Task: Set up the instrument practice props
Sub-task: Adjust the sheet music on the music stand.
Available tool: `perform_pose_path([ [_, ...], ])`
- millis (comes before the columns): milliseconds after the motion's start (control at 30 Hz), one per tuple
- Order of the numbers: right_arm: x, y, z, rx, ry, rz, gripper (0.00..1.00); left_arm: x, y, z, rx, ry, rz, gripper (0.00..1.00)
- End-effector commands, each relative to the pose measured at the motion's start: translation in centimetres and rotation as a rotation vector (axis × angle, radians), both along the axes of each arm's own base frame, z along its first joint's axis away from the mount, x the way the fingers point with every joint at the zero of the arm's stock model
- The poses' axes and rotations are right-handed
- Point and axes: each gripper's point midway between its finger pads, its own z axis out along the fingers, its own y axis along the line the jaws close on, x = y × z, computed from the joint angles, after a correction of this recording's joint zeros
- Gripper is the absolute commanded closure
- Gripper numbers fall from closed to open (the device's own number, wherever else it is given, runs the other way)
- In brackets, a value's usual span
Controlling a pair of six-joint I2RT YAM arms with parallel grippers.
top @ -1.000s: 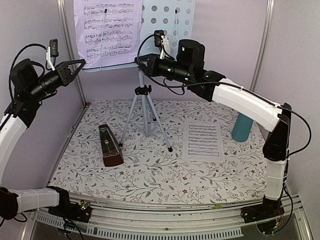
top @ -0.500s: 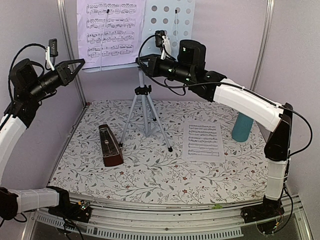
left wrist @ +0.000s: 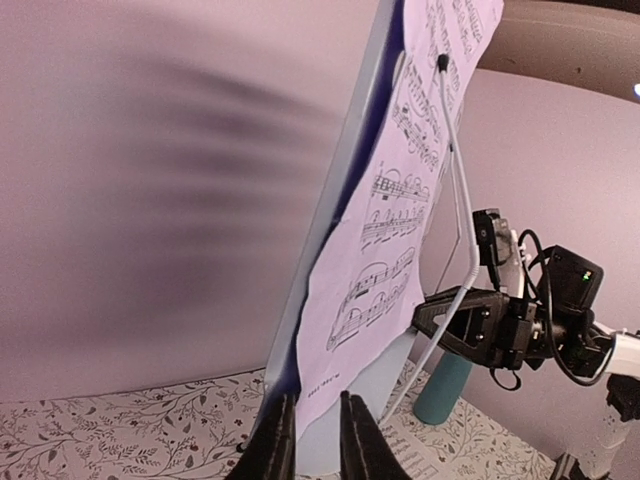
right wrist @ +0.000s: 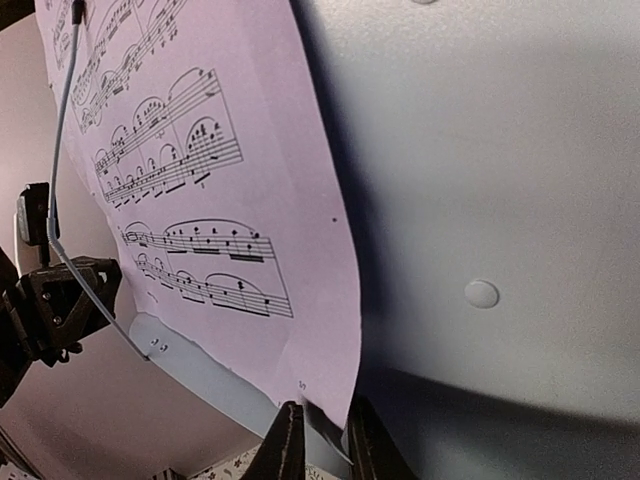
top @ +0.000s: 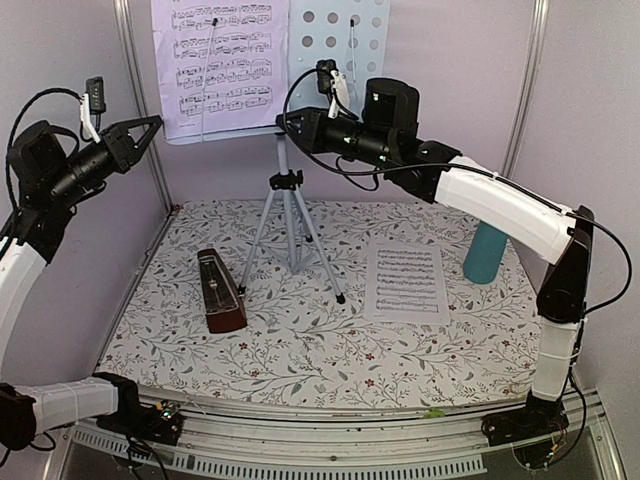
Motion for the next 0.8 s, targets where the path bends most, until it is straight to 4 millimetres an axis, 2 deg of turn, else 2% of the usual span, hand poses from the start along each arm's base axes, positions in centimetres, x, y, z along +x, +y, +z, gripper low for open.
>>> perform_pose_path([
  [0, -0.4, -1.5, 0.3, -0.015, 0.006, -0.029, 0.77, -0.5, 0.4, 0.0, 0.003, -0.009, 0.026, 0.8],
  [167, -1.3, -2.3, 0.2, -0.022, 0.001, -0.029, 0.64, -1.3, 0.4, 0.2, -0.002, -0.026, 0.022, 0.75],
  [333, -2.4, -3.3, -0.2, -0.031, -0.002, -0.025, 0.52, -2.3, 0.5, -0.9, 0.0, -0.026, 0.024, 0.6],
  [400, -2.7, -3.8, -1.1, -0.043, 0.006, -0.035, 0.48, -2.6, 0.4, -1.5, 0.005, -0.02, 0.02, 0.57],
  [533, -3.5, -5.0, -2.3, -0.059, 0.018, -0.043, 0.4, -3.0, 0.5, -2.4, 0.005, -0.01, 0.025, 0.55],
  [700, -4.1, -7.5, -4.4, -0.089, 0.037, -0.103, 0.29, -3.8, 0.0, -3.9, 0.02, 0.006, -0.01, 0.55],
  [733, -4.2, -8.1, -4.9, -0.099, 0.041, -0.118, 0.26, -4.0, -0.2, -4.6, 0.021, 0.016, -0.017, 0.55],
  [767, -4.2, -8.9, -5.7, -0.114, 0.049, -0.135, 0.13, -4.3, -0.3, -5.2, 0.02, 0.025, -0.023, 0.55],
])
